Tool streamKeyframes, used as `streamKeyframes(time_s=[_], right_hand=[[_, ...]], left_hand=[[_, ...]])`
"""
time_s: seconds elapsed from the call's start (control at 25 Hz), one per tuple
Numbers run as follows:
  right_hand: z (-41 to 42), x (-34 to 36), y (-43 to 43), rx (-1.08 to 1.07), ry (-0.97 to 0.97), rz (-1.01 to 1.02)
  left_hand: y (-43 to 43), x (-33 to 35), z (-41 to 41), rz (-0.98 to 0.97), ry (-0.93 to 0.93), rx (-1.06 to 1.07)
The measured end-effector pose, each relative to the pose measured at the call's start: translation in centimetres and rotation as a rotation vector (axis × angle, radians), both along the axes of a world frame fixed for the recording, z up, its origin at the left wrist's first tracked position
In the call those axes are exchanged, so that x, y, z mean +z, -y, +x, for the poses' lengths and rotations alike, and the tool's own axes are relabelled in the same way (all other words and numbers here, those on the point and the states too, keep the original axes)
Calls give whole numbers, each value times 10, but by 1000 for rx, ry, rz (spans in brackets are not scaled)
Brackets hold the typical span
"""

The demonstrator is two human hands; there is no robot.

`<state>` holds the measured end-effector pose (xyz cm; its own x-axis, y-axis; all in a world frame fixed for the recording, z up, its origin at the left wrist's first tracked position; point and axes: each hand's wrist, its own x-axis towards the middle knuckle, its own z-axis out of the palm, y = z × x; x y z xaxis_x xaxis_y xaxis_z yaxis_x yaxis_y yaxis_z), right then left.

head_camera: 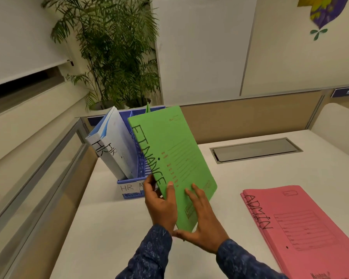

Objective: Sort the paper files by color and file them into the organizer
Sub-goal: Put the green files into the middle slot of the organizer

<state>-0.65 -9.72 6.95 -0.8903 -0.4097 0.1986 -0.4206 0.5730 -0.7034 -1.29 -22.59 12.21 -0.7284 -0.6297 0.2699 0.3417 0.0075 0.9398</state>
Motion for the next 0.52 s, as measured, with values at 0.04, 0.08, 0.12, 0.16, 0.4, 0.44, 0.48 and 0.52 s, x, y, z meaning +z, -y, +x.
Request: streamKeyframes(time_s=[0.04, 0.08, 0.12, 0.16, 0.4, 0.44, 0.48, 0.52], right_hand=[[-10, 7, 5, 13, -14, 0], [-20, 14, 10, 27, -29, -1], [-29, 20, 15, 42, -42, -3], [-39, 25, 21, 57, -53, -9], [-86, 42, 56, 172, -58, -21], [-92, 42, 60, 181, -61, -19], [-99, 42, 65, 184, -66, -16], [-105, 41, 68, 183, -70, -14]], left_hand=[[5, 8, -2, 2, -38, 5], [11, 15, -4, -3, -68, 3], [16, 22, -7, -18, -90, 3], [22, 29, -10, -36, -104, 7], [55, 43, -32, -90, -146, 36], [60, 43, -36, -101, -141, 35], [64, 42, -41, -120, -136, 38], [68, 42, -46, -141, -131, 40]])
